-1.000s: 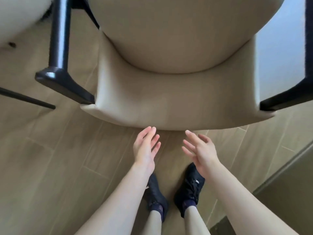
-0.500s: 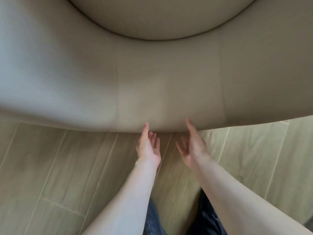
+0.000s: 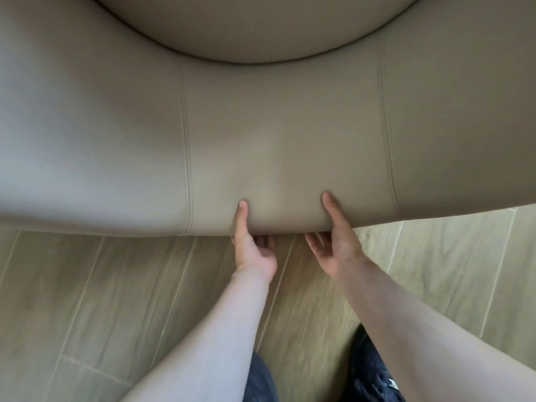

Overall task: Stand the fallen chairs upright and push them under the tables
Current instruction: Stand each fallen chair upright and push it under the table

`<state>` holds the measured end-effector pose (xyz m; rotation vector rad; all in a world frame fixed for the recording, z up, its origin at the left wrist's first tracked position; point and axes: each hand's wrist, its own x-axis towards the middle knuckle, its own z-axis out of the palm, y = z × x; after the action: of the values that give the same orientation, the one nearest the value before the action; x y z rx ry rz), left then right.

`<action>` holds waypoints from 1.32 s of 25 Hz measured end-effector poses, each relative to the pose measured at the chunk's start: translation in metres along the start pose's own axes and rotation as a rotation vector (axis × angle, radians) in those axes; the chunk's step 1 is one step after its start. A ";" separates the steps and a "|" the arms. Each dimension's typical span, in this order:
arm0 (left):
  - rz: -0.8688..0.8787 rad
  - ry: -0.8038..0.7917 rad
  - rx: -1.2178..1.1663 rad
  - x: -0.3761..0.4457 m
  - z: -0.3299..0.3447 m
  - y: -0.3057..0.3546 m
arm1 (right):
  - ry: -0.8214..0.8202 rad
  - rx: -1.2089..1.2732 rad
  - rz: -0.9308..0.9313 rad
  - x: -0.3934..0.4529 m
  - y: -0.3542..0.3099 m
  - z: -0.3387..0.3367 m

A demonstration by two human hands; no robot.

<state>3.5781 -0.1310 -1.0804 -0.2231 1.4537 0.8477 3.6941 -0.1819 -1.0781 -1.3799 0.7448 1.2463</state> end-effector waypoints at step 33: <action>0.098 0.210 0.331 -0.455 0.076 0.139 | 0.520 -1.323 -0.521 -0.482 -0.177 0.032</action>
<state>3.5995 -0.1548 -0.5994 0.0094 1.7891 0.6629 3.7275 -0.2094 -0.5652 -2.7973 -0.2873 0.9042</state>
